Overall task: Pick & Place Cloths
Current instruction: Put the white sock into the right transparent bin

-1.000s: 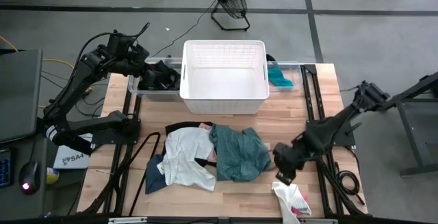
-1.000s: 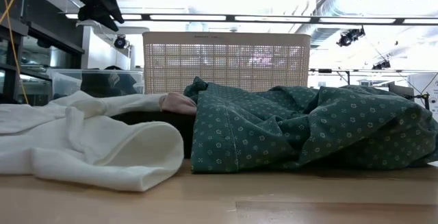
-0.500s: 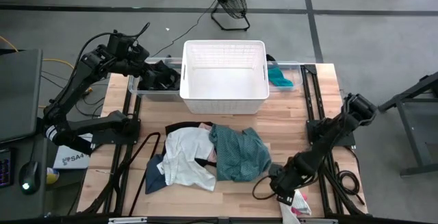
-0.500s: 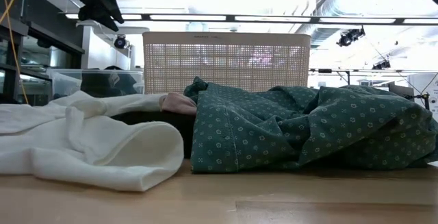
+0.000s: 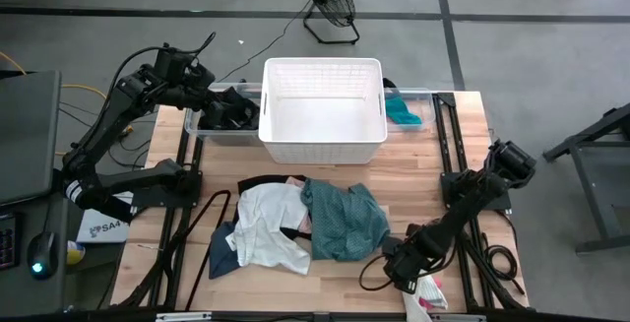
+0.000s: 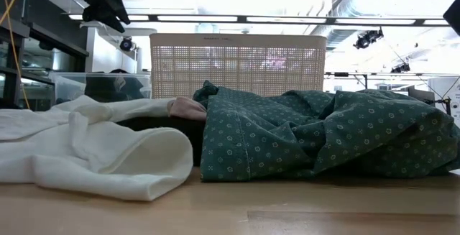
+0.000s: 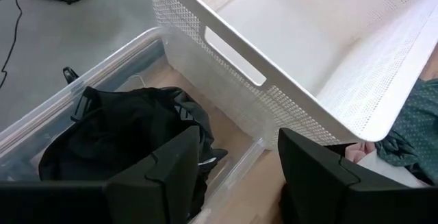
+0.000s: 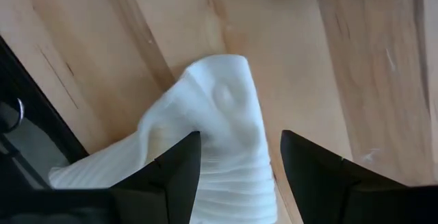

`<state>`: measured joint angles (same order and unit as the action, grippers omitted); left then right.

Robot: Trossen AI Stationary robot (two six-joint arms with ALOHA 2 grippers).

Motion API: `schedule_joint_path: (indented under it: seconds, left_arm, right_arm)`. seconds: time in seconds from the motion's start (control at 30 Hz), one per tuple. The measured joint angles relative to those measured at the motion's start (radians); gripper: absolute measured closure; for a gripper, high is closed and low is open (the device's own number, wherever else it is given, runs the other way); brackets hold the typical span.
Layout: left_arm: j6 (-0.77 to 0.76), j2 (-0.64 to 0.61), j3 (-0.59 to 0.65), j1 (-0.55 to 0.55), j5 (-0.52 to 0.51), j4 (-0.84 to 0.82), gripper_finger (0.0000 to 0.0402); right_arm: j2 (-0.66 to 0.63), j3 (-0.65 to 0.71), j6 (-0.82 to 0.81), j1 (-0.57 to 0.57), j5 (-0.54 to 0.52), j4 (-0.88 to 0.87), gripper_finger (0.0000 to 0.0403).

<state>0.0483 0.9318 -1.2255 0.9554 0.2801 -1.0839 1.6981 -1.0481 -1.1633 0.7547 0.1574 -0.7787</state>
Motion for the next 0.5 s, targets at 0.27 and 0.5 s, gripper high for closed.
schedule_joint_path:
  seconds: [0.27, 0.5]
  left_arm:
    - [0.000, 0.000, 0.000, 0.000, 0.001, 0.000, 0.0206]
    - [0.000, 0.000, 0.000, 0.000, 0.000, 0.000, 0.0206]
  right_arm:
    - [0.000, 0.000, 0.016, 0.005, 0.035, 0.084, 0.0210]
    - [0.031, 0.000, 0.015, 0.004, 0.014, 0.077, 0.0210]
